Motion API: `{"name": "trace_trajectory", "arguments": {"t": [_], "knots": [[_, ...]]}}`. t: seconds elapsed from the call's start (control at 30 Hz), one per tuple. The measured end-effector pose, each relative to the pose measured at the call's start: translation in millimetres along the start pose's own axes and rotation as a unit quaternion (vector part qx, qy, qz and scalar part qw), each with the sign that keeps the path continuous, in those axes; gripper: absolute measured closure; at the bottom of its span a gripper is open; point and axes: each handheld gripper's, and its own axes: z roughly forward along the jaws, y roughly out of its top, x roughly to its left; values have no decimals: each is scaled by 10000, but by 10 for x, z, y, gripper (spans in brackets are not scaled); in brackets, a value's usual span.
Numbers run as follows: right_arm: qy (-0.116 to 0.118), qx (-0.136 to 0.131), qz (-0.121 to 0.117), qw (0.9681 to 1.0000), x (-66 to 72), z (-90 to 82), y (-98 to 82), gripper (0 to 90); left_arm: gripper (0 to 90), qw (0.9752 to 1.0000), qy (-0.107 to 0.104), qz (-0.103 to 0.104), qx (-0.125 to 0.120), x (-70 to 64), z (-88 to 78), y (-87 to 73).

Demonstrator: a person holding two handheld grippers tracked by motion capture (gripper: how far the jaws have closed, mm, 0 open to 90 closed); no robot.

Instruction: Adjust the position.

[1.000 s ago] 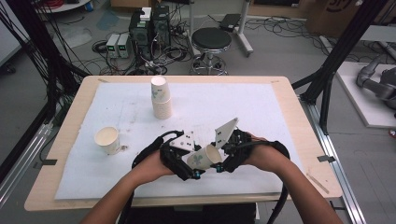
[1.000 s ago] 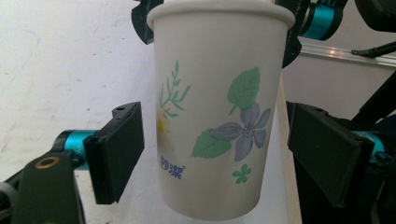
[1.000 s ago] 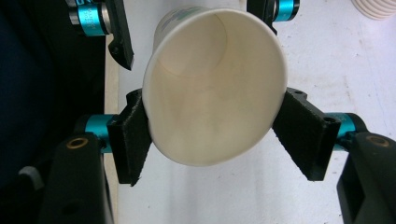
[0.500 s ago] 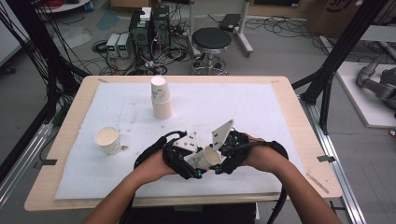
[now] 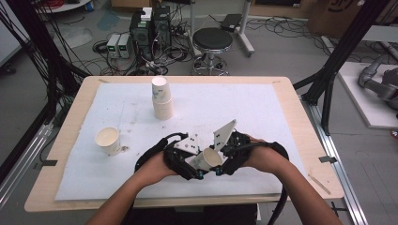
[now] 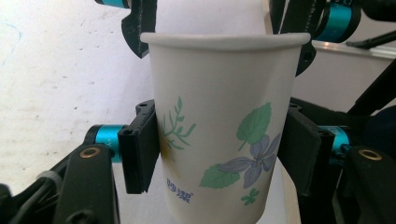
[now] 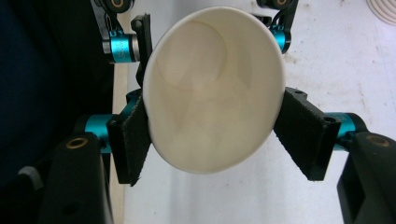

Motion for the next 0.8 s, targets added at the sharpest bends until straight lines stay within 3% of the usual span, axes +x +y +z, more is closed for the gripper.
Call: {"name": "trace_trajectory", "arguments": {"t": [0.17,0.3,0.4,0.53,0.67,0.8], "knots": [[41,-512,292,9983,-32,-20,-82,271,334,9996,7,-156,-245,19,-21,-47],[64,-1092,674,9917,-61,-76,-181,247,326,9983,28,-351,-472,34,-41,-115],[143,-1593,987,9822,-79,-132,-279,246,319,9971,73,-480,-582,45,-49,-181],[24,-2209,1340,9660,-88,-206,-435,245,313,9939,225,-649,-858,51,-76,-271],[-214,-2551,1629,9529,-68,-236,-609,240,310,9884,430,-805,-1214,68,-140,-371],[-620,-2841,2002,9356,-40,-221,-844,232,309,9806,699,-934,-1578,87,-233,-474]]}}
